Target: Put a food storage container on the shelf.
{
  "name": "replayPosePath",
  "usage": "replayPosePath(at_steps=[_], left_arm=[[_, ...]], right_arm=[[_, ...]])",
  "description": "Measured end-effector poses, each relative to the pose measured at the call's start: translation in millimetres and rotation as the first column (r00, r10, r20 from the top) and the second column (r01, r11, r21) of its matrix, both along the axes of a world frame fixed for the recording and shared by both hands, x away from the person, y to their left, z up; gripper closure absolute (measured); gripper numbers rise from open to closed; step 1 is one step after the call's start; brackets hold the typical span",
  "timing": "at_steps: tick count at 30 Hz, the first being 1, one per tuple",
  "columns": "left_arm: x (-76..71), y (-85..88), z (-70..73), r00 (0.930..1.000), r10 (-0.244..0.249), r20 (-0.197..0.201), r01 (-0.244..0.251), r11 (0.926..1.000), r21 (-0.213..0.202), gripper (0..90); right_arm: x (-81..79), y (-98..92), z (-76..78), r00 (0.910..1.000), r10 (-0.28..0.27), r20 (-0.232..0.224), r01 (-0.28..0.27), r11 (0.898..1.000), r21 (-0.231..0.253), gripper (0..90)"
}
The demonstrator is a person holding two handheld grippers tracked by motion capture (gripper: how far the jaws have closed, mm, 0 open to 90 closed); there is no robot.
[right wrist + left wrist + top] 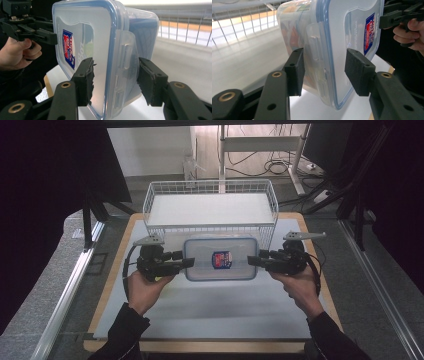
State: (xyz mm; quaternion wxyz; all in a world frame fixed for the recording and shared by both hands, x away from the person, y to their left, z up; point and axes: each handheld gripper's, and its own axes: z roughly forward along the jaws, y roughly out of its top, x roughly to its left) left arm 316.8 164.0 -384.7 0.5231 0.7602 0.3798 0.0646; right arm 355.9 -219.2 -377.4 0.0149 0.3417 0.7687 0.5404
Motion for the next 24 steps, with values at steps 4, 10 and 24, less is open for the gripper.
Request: replayPosePath(at_steps=[4, 10, 24], left_arm=[[4.3, 3.2, 11.7, 0.9999, 0.007, 0.012, -0.007, 1.0000, 0.004, 51.1], [15.0, 9.5, 27.6, 0.9996, 0.016, 0.022, -0.016, 0.9998, 0.010, 51.2], [49.6, 16.9, 61.6, 0.9981, 0.060, 0.012, -0.061, 0.9971, 0.047, 48.1]], right_arm=[[5.1, 1.5, 8.3, 1.0000, 0.000, 0.006, 0.000, 1.000, 0.017, 49.8], [20.1, 9.0, 23.0, 1.0000, 0.002, 0.005, -0.002, 0.999, 0.033, 49.8], [51.9, 24.0, 56.7, 0.9994, -0.006, 0.035, 0.005, 1.000, 0.023, 49.6]])
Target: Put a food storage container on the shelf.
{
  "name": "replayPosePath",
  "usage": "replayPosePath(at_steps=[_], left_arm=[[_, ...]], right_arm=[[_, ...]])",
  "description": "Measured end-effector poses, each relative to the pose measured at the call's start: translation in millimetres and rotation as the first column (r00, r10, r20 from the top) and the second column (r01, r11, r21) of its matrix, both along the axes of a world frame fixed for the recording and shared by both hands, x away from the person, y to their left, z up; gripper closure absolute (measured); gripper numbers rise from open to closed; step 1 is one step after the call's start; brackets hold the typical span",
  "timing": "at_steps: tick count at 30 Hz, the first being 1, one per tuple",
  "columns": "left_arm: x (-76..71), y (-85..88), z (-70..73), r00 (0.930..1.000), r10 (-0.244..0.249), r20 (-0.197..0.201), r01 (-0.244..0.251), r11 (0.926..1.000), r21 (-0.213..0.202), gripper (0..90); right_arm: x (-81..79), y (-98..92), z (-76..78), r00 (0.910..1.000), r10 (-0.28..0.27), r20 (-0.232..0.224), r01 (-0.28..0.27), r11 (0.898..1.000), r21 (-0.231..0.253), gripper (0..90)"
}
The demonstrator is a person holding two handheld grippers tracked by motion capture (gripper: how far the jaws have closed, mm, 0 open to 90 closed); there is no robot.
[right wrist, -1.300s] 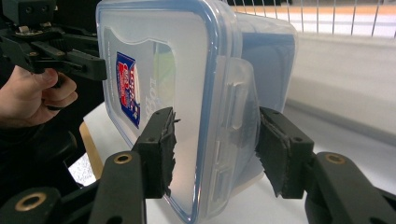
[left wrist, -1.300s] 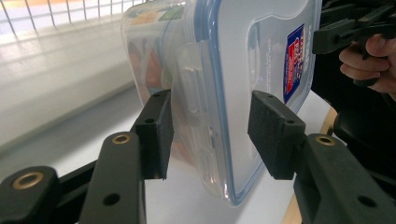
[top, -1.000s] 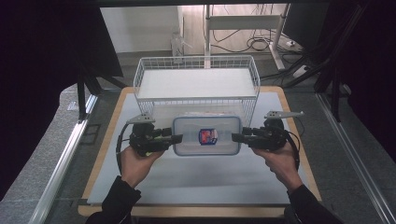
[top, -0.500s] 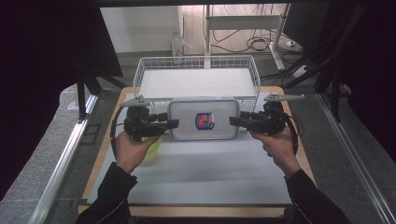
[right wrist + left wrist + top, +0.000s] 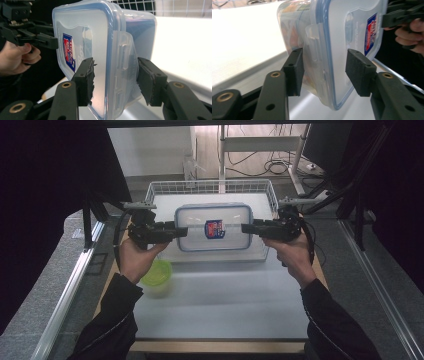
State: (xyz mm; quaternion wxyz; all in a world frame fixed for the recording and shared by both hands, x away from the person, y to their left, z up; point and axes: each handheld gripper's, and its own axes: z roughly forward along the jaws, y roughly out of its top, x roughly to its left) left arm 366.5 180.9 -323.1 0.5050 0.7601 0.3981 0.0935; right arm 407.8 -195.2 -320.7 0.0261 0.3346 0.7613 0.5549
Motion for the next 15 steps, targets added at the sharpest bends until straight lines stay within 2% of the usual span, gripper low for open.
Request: replayPosePath(at_steps=[1, 2, 3, 4, 9, 11, 15], left_arm=[[4.5, 2.4, 2.6, 0.9999, 0.002, 0.015, -0.002, 0.9999, -0.015, 47.0], [7.8, 6.2, 3.6, 0.9999, -0.007, 0.013, 0.008, 0.9988, -0.048, 48.0], [7.8, 6.2, 3.6, 0.9999, -0.007, 0.013, 0.008, 0.9988, -0.048, 49.6], [14.6, 11.9, 5.0, 0.9998, -0.020, -0.008, 0.019, 0.9938, -0.110, 51.0], [23.2, 14.2, 12.4, 0.9999, -0.014, -0.006, 0.014, 0.9932, -0.116, 52.6], [26.8, 15.0, 15.3, 0.9999, -0.013, -0.009, 0.012, 0.9938, -0.111, 52.7], [38.4, 19.2, 17.9, 0.9995, -0.022, -0.022, 0.019, 0.9917, -0.127, 53.4]], right_arm=[[3.4, 4.3, 5.7, 0.9999, -0.010, 0.008, 0.010, 1.000, -0.011, 49.7], [5.6, 4.2, 7.0, 0.9999, -0.010, 0.004, 0.010, 1.000, 0.002, 49.7], [5.6, 4.2, 7.0, 0.9999, -0.010, 0.004, 0.010, 1.000, 0.002, 49.7], [13.8, 3.1, 8.3, 0.9999, -0.011, -0.013, 0.011, 0.999, 0.036, 49.6], [29.5, 4.5, 13.6, 0.9994, -0.013, -0.032, 0.015, 0.998, 0.066, 49.2], [31.7, 4.7, 14.7, 0.9994, -0.012, -0.033, 0.014, 0.998, 0.066, 49.2], [43.2, 7.5, 20.0, 0.9990, -0.015, -0.042, 0.018, 0.997, 0.072, 49.1]])
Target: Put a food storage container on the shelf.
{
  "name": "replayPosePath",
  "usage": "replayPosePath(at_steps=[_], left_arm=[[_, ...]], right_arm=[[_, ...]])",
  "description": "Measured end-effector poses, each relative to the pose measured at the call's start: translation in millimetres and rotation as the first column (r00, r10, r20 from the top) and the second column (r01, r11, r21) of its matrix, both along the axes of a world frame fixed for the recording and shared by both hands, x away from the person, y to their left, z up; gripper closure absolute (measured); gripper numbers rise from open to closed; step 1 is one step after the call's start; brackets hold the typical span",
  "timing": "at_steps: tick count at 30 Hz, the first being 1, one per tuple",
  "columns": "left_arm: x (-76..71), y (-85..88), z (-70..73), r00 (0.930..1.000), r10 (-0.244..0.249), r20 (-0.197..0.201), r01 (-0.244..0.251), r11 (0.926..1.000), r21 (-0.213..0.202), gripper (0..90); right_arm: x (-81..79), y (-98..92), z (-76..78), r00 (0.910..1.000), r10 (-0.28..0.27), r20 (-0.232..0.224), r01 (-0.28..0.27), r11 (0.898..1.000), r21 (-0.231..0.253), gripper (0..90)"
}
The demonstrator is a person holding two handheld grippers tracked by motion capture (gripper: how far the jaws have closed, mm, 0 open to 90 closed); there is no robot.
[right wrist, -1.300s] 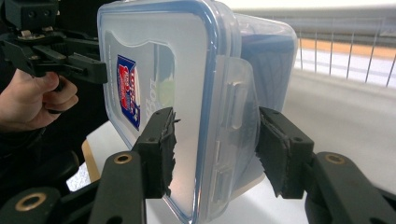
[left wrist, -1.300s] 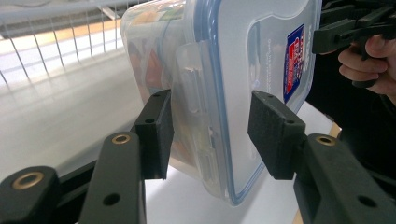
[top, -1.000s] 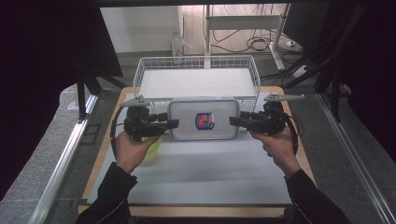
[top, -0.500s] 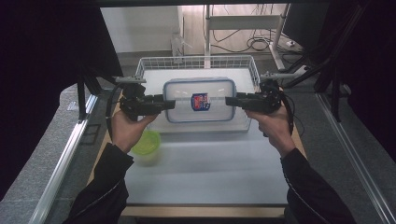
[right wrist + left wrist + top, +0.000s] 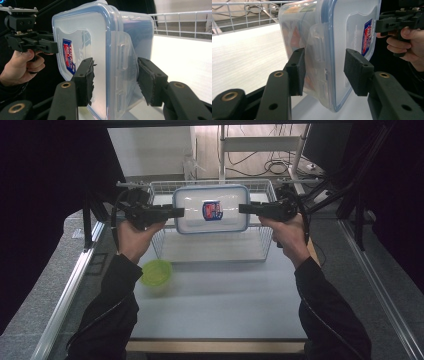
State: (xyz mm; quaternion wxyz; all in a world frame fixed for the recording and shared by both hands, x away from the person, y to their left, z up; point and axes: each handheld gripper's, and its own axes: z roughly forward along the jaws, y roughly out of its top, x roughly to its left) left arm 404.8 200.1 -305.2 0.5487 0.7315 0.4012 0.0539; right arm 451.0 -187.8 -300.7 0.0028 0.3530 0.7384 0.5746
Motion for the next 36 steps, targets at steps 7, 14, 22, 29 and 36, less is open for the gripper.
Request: replayPosePath(at_steps=[7, 14, 22, 29, 36], left_arm=[[26.1, 5.0, -4.5, 0.9986, -0.019, -0.049, 0.018, 0.9992, -0.035, 54.1], [40.5, 5.5, -5.9, 0.9965, -0.025, -0.079, 0.022, 0.9990, -0.038, 54.4], [45.8, 1.1, -6.8, 0.9990, -0.024, -0.038, 0.024, 0.9997, -0.009, 51.5], [43.5, -6.8, -5.5, 1.0000, 0.000, 0.003, 0.000, 0.9979, 0.064, 46.7], [43.8, -10.3, -7.4, 0.9997, 0.016, 0.021, -0.018, 0.9942, 0.106, 42.5]], right_arm=[[21.9, 2.4, 4.3, 0.9993, -0.020, -0.031, 0.020, 1.000, 0.000, 49.0], [35.8, 2.3, -1.2, 0.9974, -0.033, -0.064, 0.033, 0.999, 0.008, 48.8], [43.4, -2.3, -7.1, 0.9958, -0.048, -0.078, 0.051, 0.998, 0.041, 47.8], [41.8, 0.3, -5.0, 0.9965, -0.070, -0.046, 0.070, 0.998, -0.008, 46.4], [40.8, 3.6, -5.1, 0.9961, -0.084, -0.028, 0.083, 0.996, -0.036, 42.5]])
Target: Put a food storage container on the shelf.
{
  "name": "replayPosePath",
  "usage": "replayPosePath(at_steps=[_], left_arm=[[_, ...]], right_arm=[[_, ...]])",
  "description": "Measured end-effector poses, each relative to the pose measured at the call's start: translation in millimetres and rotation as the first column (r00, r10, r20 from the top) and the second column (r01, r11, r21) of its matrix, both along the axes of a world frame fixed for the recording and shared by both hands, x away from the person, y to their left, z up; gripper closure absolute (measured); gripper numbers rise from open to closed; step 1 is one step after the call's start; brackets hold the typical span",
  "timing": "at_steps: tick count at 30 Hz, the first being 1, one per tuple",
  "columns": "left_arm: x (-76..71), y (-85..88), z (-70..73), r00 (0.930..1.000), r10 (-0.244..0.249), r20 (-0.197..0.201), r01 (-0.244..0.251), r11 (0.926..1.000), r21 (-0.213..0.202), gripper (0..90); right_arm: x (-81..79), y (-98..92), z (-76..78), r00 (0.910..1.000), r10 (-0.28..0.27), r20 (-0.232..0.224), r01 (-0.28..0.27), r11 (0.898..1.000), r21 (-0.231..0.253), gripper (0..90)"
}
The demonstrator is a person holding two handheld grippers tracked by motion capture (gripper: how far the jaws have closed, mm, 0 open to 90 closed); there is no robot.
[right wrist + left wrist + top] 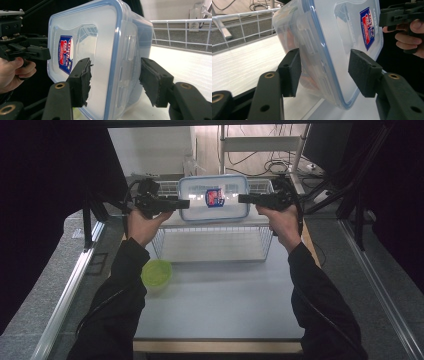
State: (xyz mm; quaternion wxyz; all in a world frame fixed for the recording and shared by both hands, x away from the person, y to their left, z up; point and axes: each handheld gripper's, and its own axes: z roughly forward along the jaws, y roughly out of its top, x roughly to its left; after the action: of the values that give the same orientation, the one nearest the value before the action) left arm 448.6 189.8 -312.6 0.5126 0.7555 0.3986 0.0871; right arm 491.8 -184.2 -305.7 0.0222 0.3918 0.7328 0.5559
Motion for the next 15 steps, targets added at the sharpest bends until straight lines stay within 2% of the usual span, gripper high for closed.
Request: replayPosePath(at_steps=[2, 3, 4, 5, 7, 9, 10, 14, 15], left_arm=[[-0.9, -2.8, -2.4, 0.9999, 0.008, 0.012, -0.008, 0.9993, 0.036, 42.9], [-0.4, -4.3, -5.3, 0.9994, 0.031, 0.017, -0.031, 0.9993, 0.022, 39.6], [-0.4, -4.3, -5.3, 0.9994, 0.031, 0.017, -0.031, 0.9993, 0.022, 40.4], [1.2, -2.4, -6.1, 0.9995, 0.030, 0.005, -0.030, 0.9995, -0.010, 40.4], [3.3, -0.1, -6.3, 0.9997, 0.025, -0.004, -0.025, 0.9989, -0.041, 41.1], [2.6, 0.3, -5.0, 0.9991, 0.041, 0.012, -0.040, 0.9984, -0.040, 43.7], [1.9, -0.3, -3.7, 0.9986, 0.047, 0.024, -0.046, 0.9985, -0.030, 43.7], [2.0, -3.8, -2.4, 0.9978, 0.056, 0.034, -0.056, 0.9984, -0.009, 41.3], [-0.6, -5.4, -0.8, 0.9965, 0.062, 0.055, -0.063, 0.9980, 0.005, 39.4]], right_arm=[[0.2, 0.6, -0.3, 1.0000, -0.003, 0.006, 0.003, 1.000, -0.018, 40.0], [0.0, 1.2, -1.2, 0.9997, -0.020, 0.011, 0.020, 0.999, -0.040, 37.7], [0.0, 1.2, -1.2, 0.9997, -0.020, 0.011, 0.020, 0.999, -0.040, 37.7], [0.0, 1.1, -1.5, 0.9995, -0.025, 0.017, 0.026, 0.999, -0.045, 38.8], [0.4, 1.9, -2.3, 0.9997, -0.018, 0.016, 0.019, 0.998, -0.060, 39.1], [-0.1, 3.6, -2.6, 0.9996, -0.020, 0.022, 0.021, 0.997, -0.070, 39.1], [-0.9, 4.9, -1.3, 0.9984, -0.035, 0.043, 0.039, 0.996, -0.080, 41.2], [-2.1, 6.9, 0.4, 0.9978, -0.039, 0.054, 0.044, 0.994, -0.100, 42.2], [-4.5, 6.5, 1.2, 0.9958, -0.046, 0.079, 0.054, 0.993, -0.109, 43.9]])
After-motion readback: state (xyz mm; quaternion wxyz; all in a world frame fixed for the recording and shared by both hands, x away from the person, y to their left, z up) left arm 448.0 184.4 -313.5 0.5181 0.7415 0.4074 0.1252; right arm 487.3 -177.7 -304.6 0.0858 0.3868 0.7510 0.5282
